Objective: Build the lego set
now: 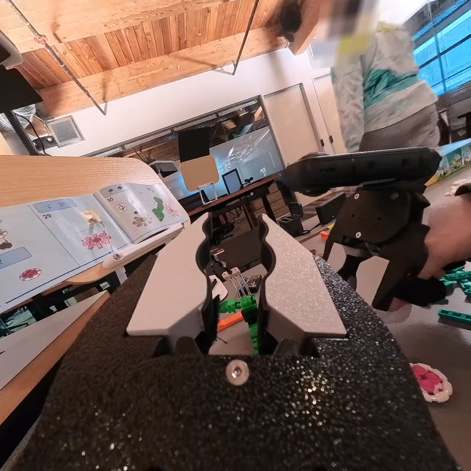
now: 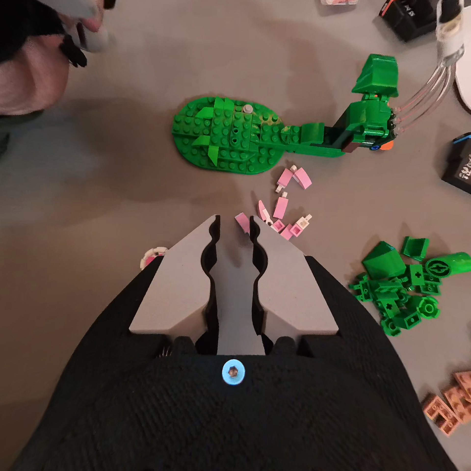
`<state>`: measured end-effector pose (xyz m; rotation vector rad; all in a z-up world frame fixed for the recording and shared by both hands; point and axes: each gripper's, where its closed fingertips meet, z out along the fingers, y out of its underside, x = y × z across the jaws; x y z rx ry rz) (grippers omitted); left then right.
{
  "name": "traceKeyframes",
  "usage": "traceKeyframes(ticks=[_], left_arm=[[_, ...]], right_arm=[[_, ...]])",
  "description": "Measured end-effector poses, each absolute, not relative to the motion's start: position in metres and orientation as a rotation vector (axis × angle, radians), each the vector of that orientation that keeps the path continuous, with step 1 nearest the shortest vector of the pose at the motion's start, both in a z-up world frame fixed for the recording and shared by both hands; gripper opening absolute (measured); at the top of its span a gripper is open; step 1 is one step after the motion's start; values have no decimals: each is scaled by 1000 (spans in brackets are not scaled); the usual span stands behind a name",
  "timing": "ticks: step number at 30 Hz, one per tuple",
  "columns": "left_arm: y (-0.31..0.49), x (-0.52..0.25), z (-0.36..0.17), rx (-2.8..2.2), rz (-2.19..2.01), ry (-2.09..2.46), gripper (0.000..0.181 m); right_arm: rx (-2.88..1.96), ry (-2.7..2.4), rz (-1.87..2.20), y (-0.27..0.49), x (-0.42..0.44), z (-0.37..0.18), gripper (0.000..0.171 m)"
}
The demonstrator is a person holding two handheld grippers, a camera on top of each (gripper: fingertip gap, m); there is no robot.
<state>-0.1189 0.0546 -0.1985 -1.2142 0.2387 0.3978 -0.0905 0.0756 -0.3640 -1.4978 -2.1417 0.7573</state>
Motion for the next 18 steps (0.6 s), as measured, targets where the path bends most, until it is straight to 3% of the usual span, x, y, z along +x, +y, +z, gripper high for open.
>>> traceKeyframes(ticks=[18], left_arm=[[55,-118,-199,-1222,393,242,32]], right_arm=[[-1531,-2123,812,80,-79,-362,24]])
